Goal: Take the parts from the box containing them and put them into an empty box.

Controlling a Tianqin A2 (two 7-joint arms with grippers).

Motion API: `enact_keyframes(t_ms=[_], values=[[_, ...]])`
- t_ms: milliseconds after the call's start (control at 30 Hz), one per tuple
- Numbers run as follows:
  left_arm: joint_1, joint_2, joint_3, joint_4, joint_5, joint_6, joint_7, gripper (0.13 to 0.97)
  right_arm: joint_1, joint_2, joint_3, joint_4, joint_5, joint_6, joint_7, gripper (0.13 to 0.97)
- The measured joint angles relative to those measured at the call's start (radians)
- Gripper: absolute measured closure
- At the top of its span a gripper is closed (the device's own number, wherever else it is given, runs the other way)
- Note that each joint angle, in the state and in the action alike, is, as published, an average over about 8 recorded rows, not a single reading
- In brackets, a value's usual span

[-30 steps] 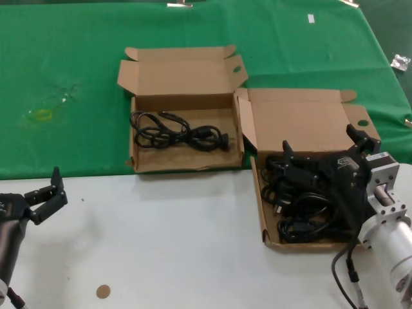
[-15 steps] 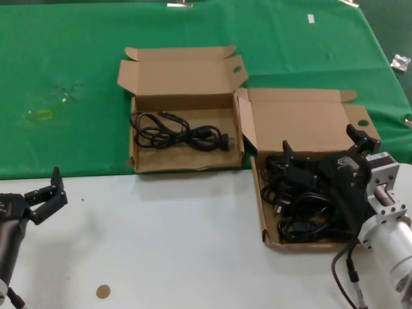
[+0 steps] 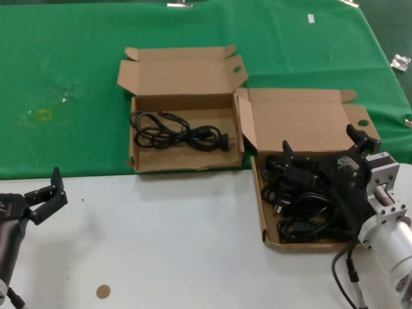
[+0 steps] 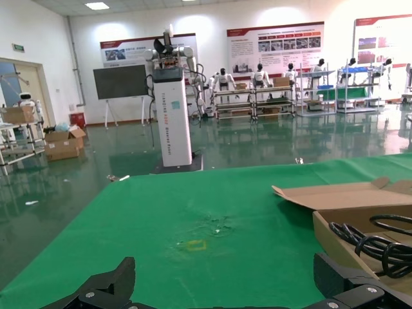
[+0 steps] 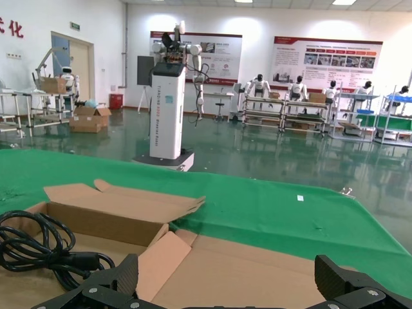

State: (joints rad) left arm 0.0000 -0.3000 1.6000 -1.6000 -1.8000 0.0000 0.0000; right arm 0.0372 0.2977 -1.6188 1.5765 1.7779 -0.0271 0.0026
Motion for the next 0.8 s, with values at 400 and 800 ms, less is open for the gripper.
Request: enact_keyframes(t_ms=[400, 800], values=[[0.0, 0.0, 0.0, 0.0, 0.0, 0.0, 0.0, 0.132, 0.0, 0.0, 0.0, 0.0, 0.0, 0.0, 0.0, 0.129], [0.0, 0.0, 0.0, 0.0, 0.0, 0.0, 0.0, 0.132, 0.0, 0.0, 0.0, 0.0, 0.0, 0.0, 0.0, 0.129]])
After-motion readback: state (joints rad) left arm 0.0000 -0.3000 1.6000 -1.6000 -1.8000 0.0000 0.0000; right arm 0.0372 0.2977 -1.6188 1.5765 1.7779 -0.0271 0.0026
